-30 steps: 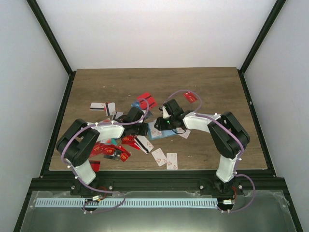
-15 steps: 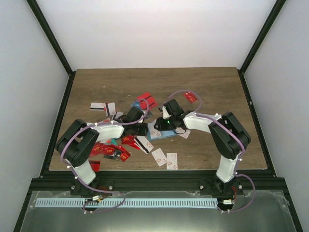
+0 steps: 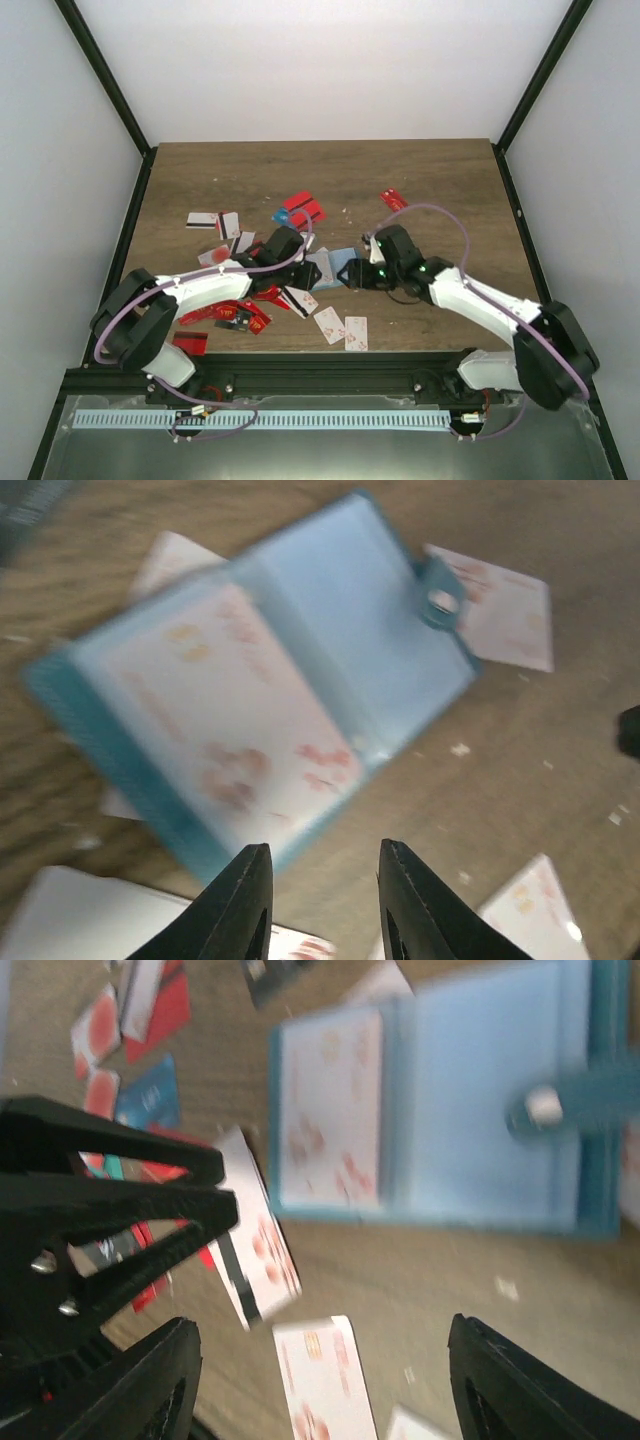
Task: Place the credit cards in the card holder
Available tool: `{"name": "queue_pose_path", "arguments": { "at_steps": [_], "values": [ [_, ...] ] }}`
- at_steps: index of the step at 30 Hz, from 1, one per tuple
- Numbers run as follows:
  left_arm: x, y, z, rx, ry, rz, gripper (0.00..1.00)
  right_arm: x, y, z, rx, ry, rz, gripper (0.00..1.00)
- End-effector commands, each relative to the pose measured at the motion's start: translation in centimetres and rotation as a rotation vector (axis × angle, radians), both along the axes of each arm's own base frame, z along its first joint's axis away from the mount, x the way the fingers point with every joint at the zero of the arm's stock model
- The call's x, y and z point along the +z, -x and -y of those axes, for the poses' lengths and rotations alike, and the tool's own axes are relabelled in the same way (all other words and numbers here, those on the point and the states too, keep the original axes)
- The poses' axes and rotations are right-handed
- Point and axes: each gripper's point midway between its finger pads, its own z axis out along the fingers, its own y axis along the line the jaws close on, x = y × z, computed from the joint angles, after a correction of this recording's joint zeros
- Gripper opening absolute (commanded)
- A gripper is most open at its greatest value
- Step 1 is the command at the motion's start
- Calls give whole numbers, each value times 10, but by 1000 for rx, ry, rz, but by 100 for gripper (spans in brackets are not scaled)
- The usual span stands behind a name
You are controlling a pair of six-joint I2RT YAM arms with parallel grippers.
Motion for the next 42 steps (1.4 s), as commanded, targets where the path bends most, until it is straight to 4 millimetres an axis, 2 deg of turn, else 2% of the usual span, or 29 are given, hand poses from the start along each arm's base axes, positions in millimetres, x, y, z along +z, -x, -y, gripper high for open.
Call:
{"name": "queue_pose_path", "arguments": {
  "at_steps": [1,4,7,12,16,28,35,42],
  "values": [
    [2,32,33,-148,68,-37,32,-21,46,21,-92,-39,-194,70],
    [2,50,56,-230,100,-56,32,-35,79,34,-117,-77,-301,70],
    [0,64,72,-286,124,-75,32,-41,102,45,-143,-99,-366,70],
    [-11,81,89,-349,125,-114,33,-45,129,58,-164,-120,-431,70],
    [-26,87,93,-362,95,-139,32,-55,147,62,-159,-137,-496,70],
    [-48,109,99,-399,49,-199,32,-75,165,54,-129,-137,-578,69],
    [-48,121,101,-415,63,-216,32,-87,166,50,-134,-149,-589,69],
    [-46,125,98,-401,67,-220,32,-94,162,43,-129,-199,-590,66]
  ]
}}
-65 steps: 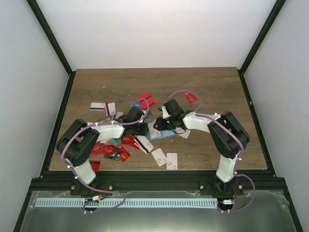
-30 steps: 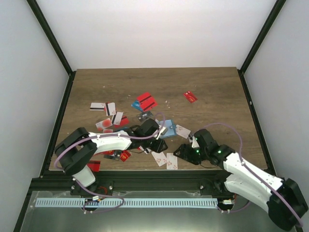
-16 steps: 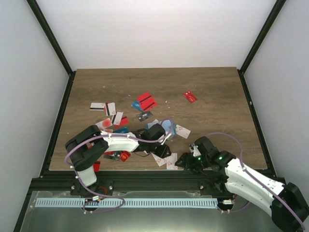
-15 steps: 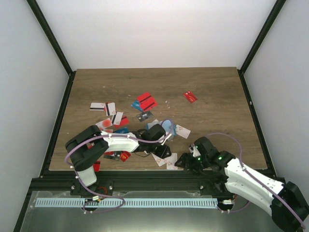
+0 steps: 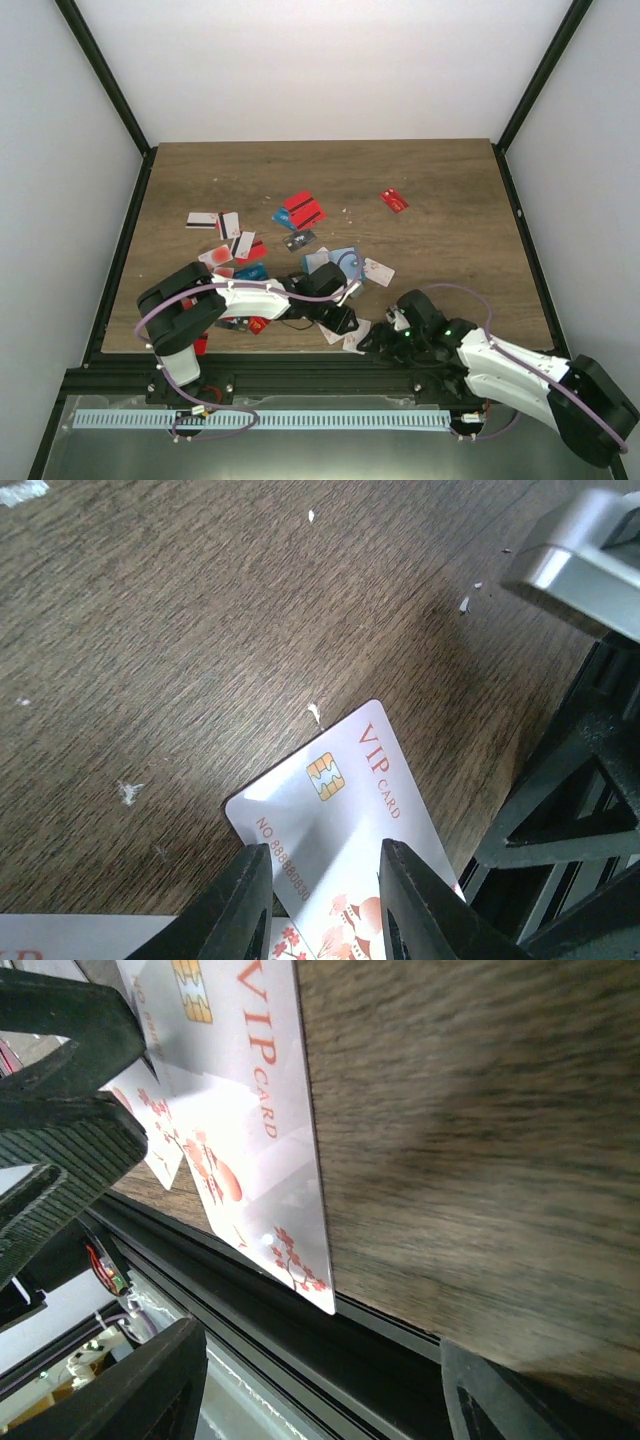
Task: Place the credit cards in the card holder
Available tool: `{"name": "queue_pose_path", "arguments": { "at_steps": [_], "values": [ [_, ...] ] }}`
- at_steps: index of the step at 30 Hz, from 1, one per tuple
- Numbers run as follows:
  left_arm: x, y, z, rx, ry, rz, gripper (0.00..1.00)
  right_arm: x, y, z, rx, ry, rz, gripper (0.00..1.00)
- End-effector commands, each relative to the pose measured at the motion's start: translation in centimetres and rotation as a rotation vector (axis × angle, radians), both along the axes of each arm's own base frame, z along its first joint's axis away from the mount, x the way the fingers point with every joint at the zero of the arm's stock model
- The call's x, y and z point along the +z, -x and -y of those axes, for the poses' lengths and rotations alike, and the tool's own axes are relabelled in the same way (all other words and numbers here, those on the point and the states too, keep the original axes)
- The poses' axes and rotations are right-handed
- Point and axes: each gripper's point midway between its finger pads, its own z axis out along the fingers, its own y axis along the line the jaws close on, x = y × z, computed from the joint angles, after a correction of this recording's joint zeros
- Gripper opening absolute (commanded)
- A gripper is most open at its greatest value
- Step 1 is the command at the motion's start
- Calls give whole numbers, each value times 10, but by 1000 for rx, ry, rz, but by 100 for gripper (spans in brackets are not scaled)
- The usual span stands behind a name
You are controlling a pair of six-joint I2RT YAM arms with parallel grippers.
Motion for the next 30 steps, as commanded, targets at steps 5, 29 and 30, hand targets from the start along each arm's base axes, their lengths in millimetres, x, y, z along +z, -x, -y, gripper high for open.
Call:
{"name": "queue_pose_path", "arguments": {
  "at_steps": [5,29,30],
  "values": [
    [8,4,-5,28,16,-3,32,-1,-12,-13,-21,-63,42,60],
    [-5,37,-5,-26,70,-110,32,-11,-28,-16,-86,-47,66,24],
    [-4,38,-5,-27,76,-115,32,-11,-29,-16,-87,-46,68,22]
  ]
}}
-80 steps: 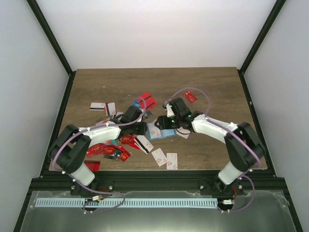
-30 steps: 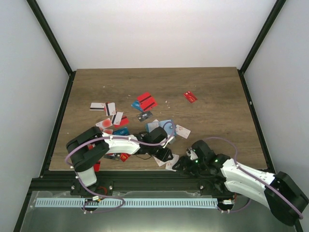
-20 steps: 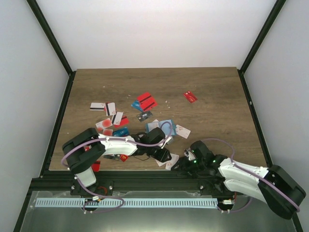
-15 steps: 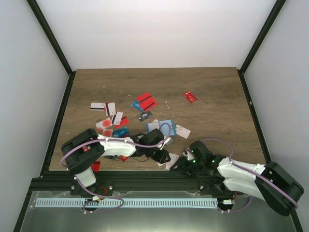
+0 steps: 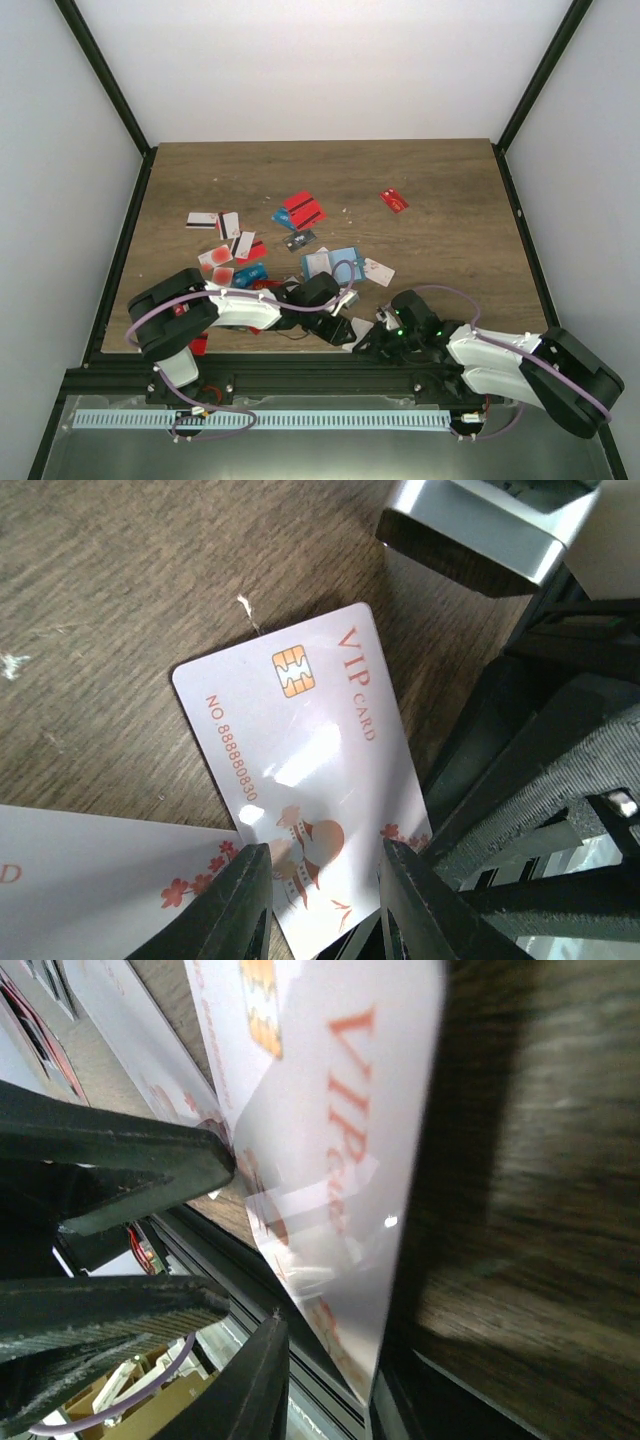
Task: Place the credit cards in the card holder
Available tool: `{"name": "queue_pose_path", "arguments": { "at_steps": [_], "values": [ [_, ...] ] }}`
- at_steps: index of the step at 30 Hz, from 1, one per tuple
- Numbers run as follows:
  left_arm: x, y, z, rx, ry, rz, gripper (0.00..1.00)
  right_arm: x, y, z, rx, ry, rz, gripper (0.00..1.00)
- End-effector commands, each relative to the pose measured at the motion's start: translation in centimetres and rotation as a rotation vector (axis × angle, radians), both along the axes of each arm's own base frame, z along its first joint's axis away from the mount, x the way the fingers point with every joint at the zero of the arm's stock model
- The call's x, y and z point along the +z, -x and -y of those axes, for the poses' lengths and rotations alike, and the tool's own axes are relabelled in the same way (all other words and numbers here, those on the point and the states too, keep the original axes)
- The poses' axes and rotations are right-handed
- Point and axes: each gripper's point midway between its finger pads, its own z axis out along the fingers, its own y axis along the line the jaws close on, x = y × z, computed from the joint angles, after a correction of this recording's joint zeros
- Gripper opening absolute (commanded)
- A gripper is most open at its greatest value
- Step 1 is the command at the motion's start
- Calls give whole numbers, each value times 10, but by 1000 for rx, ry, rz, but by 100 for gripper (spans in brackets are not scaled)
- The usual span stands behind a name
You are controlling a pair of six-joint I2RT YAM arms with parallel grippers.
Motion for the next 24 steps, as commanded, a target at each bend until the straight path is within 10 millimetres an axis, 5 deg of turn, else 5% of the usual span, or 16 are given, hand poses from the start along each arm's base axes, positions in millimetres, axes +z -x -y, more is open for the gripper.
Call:
{"name": "queue_pose_path", "arguments": {
  "at_steps": [1,8,13,24],
  "values": [
    [-6,9,1,-16,23,-43,32,-8,-25,9,-102,69,94,20],
    [-1,6,-1,8,28,-25,32,-1,-26,7,-84,69,116,1],
    [29,-18,-6,91,46,74,32,11,-29,7,-40,80,171,1],
    [111,-80,-57,236,197,245,37,103,-68,-27,127,-148,628,1]
  ]
}}
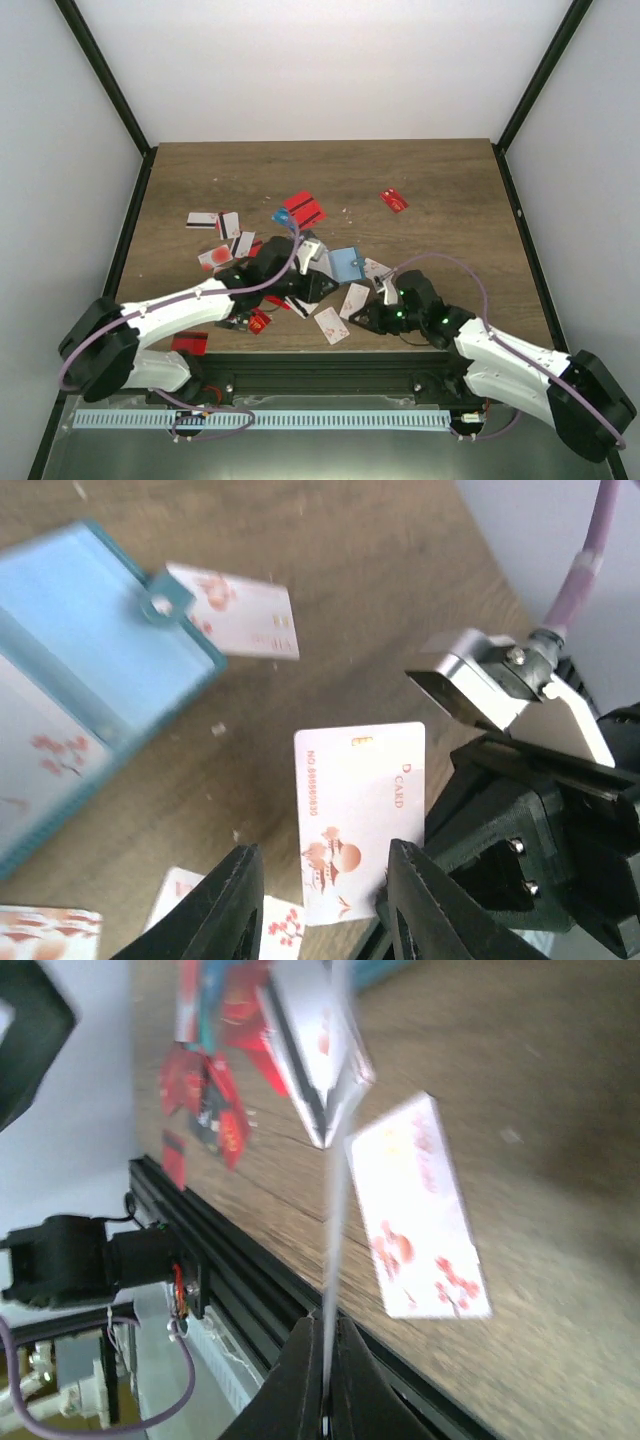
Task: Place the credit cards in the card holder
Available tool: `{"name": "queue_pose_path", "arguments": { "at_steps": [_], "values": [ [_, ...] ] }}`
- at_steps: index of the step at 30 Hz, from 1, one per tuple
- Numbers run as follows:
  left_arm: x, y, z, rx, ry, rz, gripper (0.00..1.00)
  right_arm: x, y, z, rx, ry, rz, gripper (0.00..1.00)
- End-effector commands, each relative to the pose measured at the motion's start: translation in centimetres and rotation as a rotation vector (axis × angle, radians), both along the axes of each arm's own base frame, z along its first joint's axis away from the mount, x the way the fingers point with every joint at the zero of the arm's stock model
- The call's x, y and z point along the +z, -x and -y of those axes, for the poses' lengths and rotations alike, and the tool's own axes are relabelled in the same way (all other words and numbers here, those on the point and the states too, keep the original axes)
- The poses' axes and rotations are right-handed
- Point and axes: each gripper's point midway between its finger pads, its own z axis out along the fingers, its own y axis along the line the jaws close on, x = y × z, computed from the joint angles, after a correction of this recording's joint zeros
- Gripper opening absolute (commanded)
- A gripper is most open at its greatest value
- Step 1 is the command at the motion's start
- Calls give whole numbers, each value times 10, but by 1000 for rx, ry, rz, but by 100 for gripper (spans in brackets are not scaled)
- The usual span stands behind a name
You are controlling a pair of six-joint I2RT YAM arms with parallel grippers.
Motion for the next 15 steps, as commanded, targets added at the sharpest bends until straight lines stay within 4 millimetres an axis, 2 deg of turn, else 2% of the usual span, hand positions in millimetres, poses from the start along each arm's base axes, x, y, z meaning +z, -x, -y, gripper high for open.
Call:
{"name": "queue_pose_path", "arguments": {
  "at_steps": [1,4,7,11,15],
  "values": [
    [12,-8,-22,0,27,41,37,55,-19,-20,159,-145,297,1],
    [26,-9,-30,-13,92,49,38,74,-25,-25,238,-224,420,1],
    [37,-5,-34,-26,159,50,40,94,-19,-31,329,-315,516,1],
    [53,9,-32,-77,264,60,41,108,-5,-38,459,-403,572,1],
    [66,22,-30,-135,342,64,41,113,5,-40,533,-453,575,1]
  ]
}}
